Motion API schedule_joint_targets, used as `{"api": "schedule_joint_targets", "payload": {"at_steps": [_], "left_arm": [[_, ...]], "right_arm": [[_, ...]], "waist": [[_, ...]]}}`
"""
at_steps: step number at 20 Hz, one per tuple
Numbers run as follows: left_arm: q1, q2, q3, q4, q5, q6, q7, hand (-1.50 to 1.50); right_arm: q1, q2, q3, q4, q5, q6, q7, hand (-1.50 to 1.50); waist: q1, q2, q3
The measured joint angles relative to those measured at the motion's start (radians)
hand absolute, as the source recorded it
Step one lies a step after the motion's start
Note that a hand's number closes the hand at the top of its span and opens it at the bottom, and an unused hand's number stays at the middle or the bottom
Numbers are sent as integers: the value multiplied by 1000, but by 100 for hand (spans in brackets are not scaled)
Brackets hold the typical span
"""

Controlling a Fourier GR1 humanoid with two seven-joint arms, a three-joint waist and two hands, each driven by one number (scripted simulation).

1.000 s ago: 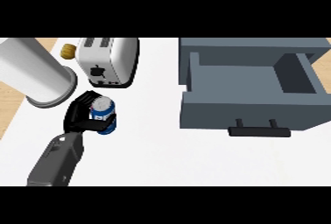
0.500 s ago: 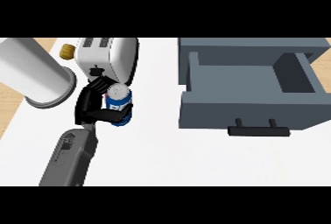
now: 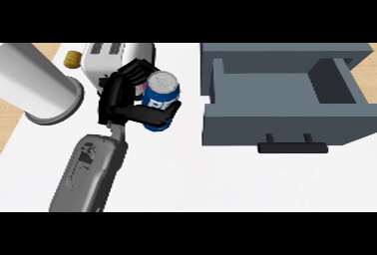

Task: Pick up the can, place it into the drawer and close the drawer

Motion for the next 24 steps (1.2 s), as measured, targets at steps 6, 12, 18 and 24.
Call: {"api": "schedule_joint_targets", "payload": {"at_steps": [6, 12, 18, 24], "left_arm": [[-153, -2, -103, -9, -26, 128, 132, 150], [-360, -3, -128, 108, -7, 207, 180, 150], [-562, -3, -135, 271, 38, 269, 210, 150], [-716, -3, -164, 438, 105, 327, 187, 150]], "right_arm": [[-1, 5, 7, -7, 4, -2, 3, -150], [0, 0, -11, -1, -13, 9, 2, -150], [1, 15, 29, 13, 30, -9, -14, -150], [-11, 8, 21, 3, 21, -7, 1, -150]], "waist": [[-8, 3, 0], [-15, 5, 0], [-21, 6, 0], [-30, 8, 0]]}}
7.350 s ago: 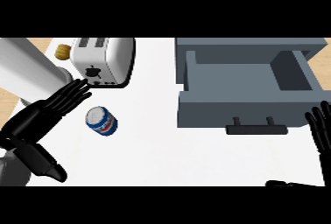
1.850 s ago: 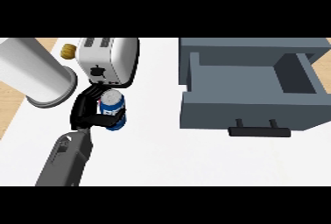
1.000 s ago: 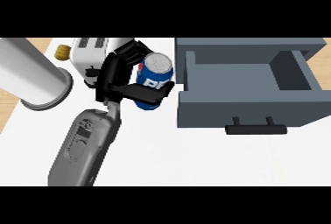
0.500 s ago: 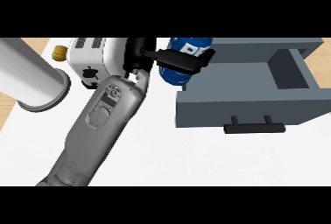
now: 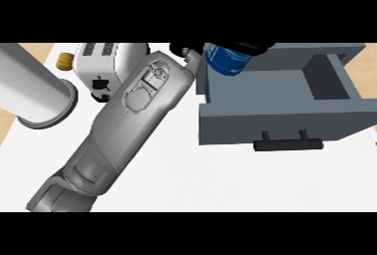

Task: Pick up the can, place it into the drawer and close the drawer

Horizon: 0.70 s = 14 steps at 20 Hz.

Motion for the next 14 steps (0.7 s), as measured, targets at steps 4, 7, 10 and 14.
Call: {"api": "schedule_joint_targets", "payload": {"at_steps": [4, 7, 10, 14], "left_arm": [[-91, 0, -22, 116, 54, 25, -23, 150], [-148, 0, -30, 195, 88, 32, -42, 150], [-196, 0, -46, 268, 118, 35, -66, 150], [-249, 0, -85, 344, 166, 47, -84, 150]], "right_arm": [[-49, -8, 7, -1, 5, -18, 40, -150], [-42, -2, 13, 3, 9, -14, 25, -150], [-46, -11, 2, 4, -4, -7, 30, -150], [-57, -14, 11, 5, 4, -6, 39, -150]], "waist": [[-7, 3, 0], [-11, 4, 0], [-18, 5, 1], [-27, 7, 1]]}}
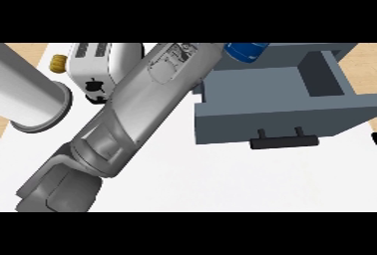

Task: Pick up the can, place it into the drawer and close the drawer

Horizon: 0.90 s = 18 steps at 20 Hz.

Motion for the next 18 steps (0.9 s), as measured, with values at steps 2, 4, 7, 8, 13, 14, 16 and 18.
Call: {"api": "schedule_joint_targets", "payload": {"at_steps": [2, 4, 7, 8, 13, 14, 16, 18], "left_arm": [[-3, 0, -14, 31, 24, -6, -23, 150], [2, 0, -39, 51, 56, -2, -38, 150], [-5, 0, -67, 95, 85, 10, -66, 150], [-15, 0, -76, 107, 93, 13, -67, 150], [-26, 0, -134, 147, 126, 53, -98, 150], [-17, 0, -147, 152, 132, 62, -110, 150], [-10, 0, -161, 167, 144, 63, -132, 150], [-4, 0, -184, 180, 153, 72, -144, 150]], "right_arm": [[-17, 7, 9, 19, 13, -8, -8, -150], [-22, 5, 3, 28, 12, -7, -17, -150], [-34, 3, 6, 46, 20, -6, -26, -150], [-40, 2, 5, 56, 21, -6, -30, -150], [-39, 10, 32, 40, 37, -6, -21, -150], [-41, 10, 31, 31, 33, -8, -13, -150], [-51, 1, 23, 31, 24, -8, -1, -150], [-65, 1, 23, 44, 25, -11, -3, -150]], "waist": [[-1, 1, 0], [-7, 2, 0], [-14, 5, 1], [-15, 6, 1], [-34, 9, 1], [-37, 9, 1], [-39, 11, 1], [-45, 14, 1]]}}
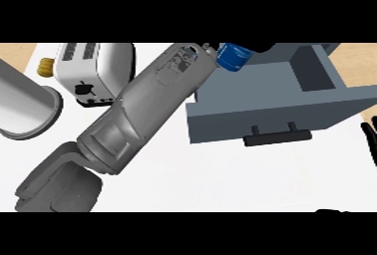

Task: Pick up the can, place it into the drawer and close the drawer

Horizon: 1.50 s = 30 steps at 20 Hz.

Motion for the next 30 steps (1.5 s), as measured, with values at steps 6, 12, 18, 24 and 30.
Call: {"api": "schedule_joint_targets", "payload": {"at_steps": [6, 12, 18, 24, 30], "left_arm": [[14, 0, -71, 17, 21, 30, -21, 150], [41, 0, -118, 24, 49, 68, -40, -150], [42, 0, -135, 44, 77, 114, -51, -150], [54, 0, -142, 48, 111, 147, -82, -150], [63, 0, -133, 27, 160, 167, -95, -150]], "right_arm": [[-54, -6, 9, 27, 20, -16, 6, -150], [-85, -19, 8, 35, 23, -19, 20, -150], [-77, -25, 1, 23, 9, -12, 22, -150], [-76, -39, -1, -2, 13, -3, 18, -150], [-81, -85, 17, -45, 141, -3, -34, -150]], "waist": [[-13, 5, 0], [-18, 6, 0], [-23, 6, 0], [-29, 7, 0], [-24, 6, -1]]}}
